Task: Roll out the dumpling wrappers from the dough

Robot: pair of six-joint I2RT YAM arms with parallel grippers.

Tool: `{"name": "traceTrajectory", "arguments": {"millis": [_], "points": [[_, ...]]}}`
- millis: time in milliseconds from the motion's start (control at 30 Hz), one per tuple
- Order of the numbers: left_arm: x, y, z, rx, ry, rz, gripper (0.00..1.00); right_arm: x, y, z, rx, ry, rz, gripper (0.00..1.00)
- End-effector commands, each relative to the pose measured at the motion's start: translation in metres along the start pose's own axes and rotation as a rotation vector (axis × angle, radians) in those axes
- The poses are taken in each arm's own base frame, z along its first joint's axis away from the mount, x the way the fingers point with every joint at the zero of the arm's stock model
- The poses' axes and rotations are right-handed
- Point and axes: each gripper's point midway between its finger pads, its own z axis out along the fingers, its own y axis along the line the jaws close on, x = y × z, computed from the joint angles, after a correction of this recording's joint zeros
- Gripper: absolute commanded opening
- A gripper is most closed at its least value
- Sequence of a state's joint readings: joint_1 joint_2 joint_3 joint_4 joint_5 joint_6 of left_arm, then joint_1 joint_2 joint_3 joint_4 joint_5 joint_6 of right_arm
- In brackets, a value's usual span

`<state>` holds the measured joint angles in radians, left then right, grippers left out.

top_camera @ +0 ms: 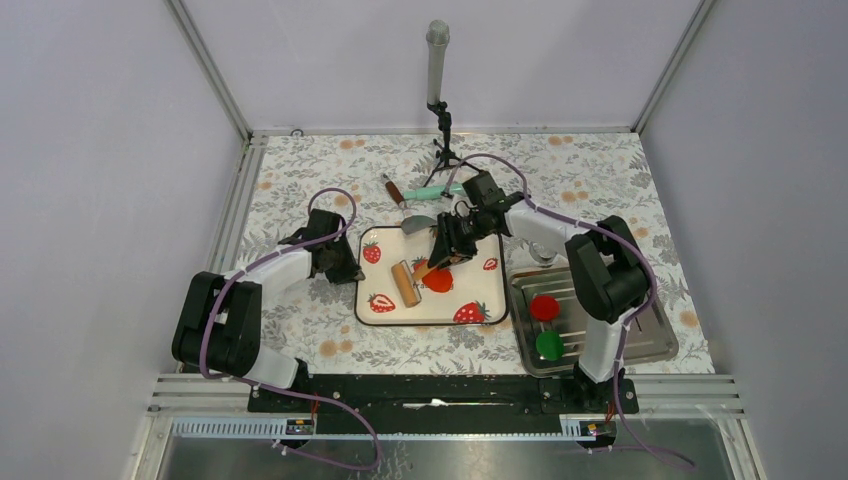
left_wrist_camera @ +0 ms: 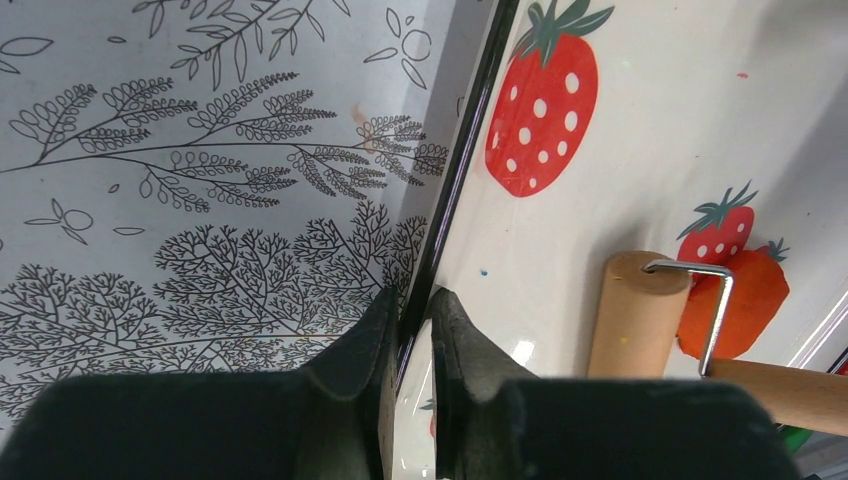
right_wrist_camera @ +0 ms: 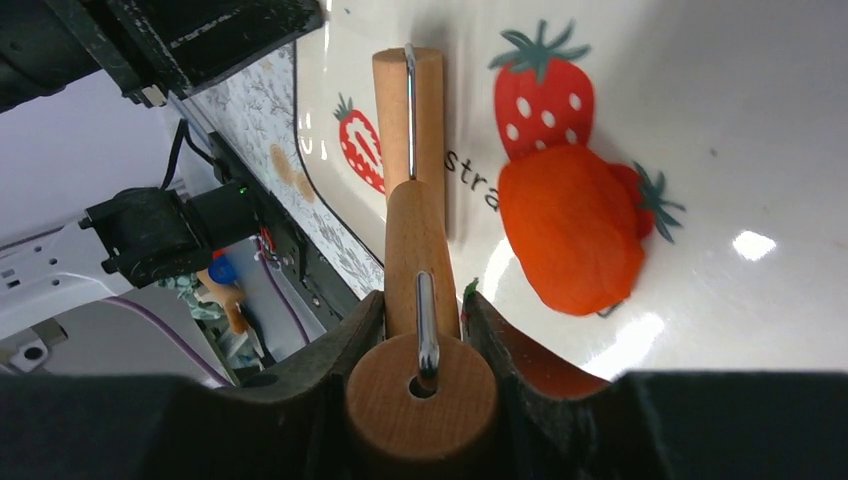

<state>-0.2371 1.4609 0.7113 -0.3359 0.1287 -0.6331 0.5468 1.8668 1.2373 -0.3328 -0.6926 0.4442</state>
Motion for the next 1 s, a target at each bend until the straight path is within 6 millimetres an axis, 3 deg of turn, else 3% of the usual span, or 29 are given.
{"name": "traceTrajectory", "arguments": {"millis": [0, 67, 133, 267, 500, 700, 867, 967], "points": [[-0.002, 0.013, 0.0, -0.05, -0.017, -0.028, 0.0, -0.019, 0.039, -0.005, -0.112, 0.004, -0.182, 0.0], [-0.003, 0.012, 0.001, -0.045, -0.014, -0.021, 0.0, -0.026, 0.064, -0.025, -0.158, -0.005, -0.269, 0.0], [-0.004, 0.011, 0.003, -0.039, -0.02, -0.017, 0.0, -0.029, 0.076, -0.046, -0.161, -0.024, -0.317, 0.0], [-0.008, 0.009, 0.004, -0.033, -0.028, -0.012, 0.0, -0.022, 0.069, -0.073, -0.097, -0.062, -0.319, 0.0], [-0.01, 0.008, 0.003, -0.022, -0.04, -0.011, 0.0, -0.014, 0.014, -0.081, 0.067, -0.085, -0.205, 0.0], [-0.011, 0.008, 0.003, -0.015, -0.052, -0.013, 0.0, -0.011, -0.014, -0.068, 0.134, -0.051, -0.174, 0.0], [-0.01, 0.008, 0.003, -0.014, -0.054, -0.014, 0.0, 0.012, -0.064, -0.053, 0.28, 0.025, -0.106, 0.0], [-0.011, 0.008, 0.002, -0.013, -0.059, -0.012, 0.0, 0.018, -0.095, -0.059, 0.411, 0.042, -0.053, 0.0]]}}
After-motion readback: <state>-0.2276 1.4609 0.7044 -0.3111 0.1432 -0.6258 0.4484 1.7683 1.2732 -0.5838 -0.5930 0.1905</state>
